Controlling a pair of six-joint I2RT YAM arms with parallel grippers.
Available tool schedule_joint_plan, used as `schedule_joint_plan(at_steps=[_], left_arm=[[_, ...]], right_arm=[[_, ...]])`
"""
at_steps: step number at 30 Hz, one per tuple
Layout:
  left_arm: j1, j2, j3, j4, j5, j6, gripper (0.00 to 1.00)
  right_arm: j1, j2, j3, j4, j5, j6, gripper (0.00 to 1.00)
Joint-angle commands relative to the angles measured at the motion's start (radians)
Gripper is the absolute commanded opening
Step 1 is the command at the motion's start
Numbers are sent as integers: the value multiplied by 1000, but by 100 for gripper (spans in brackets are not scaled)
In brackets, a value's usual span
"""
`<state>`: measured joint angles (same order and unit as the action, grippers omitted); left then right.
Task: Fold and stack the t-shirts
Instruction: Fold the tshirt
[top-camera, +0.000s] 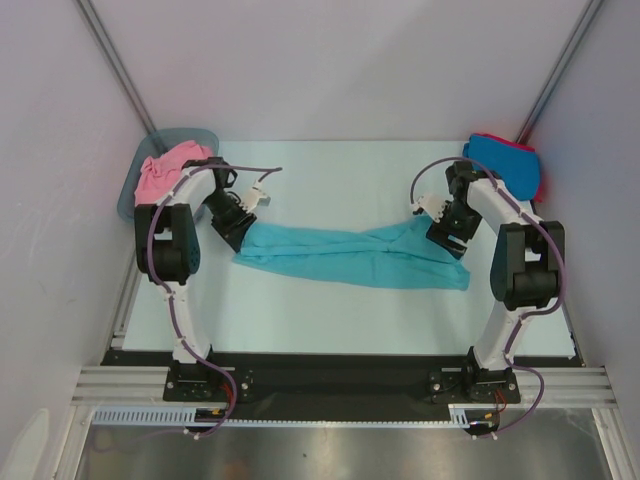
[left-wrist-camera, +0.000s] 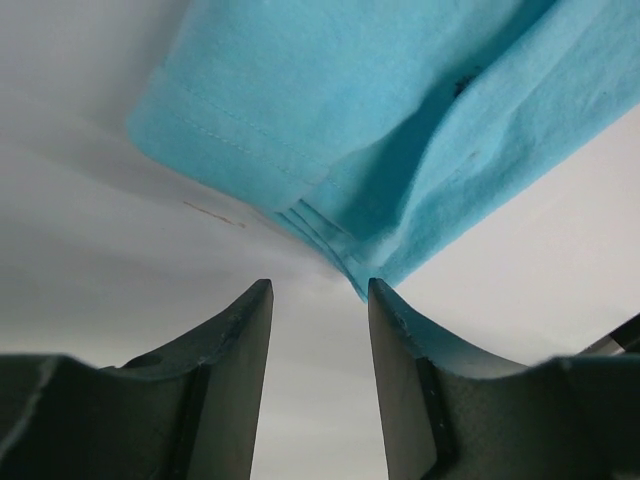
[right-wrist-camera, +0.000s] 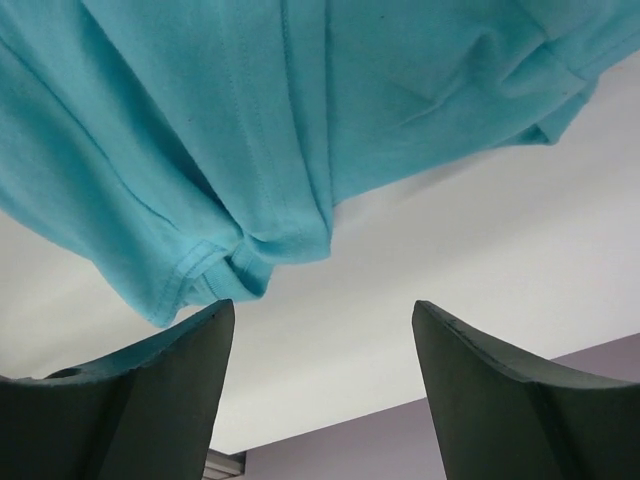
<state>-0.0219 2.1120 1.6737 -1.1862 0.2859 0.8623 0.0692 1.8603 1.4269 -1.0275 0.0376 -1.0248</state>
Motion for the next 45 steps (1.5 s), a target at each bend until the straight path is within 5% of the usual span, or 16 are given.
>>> schedule_joint_plan(at_steps=[1, 7, 11, 13, 21, 45], left_arm=[[-3, -23, 34, 72, -8, -38, 48], [-9, -84, 49, 255, 21, -121, 50], [-23, -57, 104, 269, 22, -141, 55], [-39, -34, 123, 267, 19, -143, 66], [-88, -3, 127, 270, 15, -120, 75], [-156, 143, 219, 260, -203, -5, 77]], right_arm=[[1, -44, 10, 75, 10, 17, 77], [3, 10, 75, 170, 9, 120, 55], [7, 48, 113, 224, 21, 164, 60], [7, 76, 145, 230, 24, 173, 61], [15, 168, 227, 250, 13, 196, 68], [29, 278, 256, 354, 24, 269, 71]])
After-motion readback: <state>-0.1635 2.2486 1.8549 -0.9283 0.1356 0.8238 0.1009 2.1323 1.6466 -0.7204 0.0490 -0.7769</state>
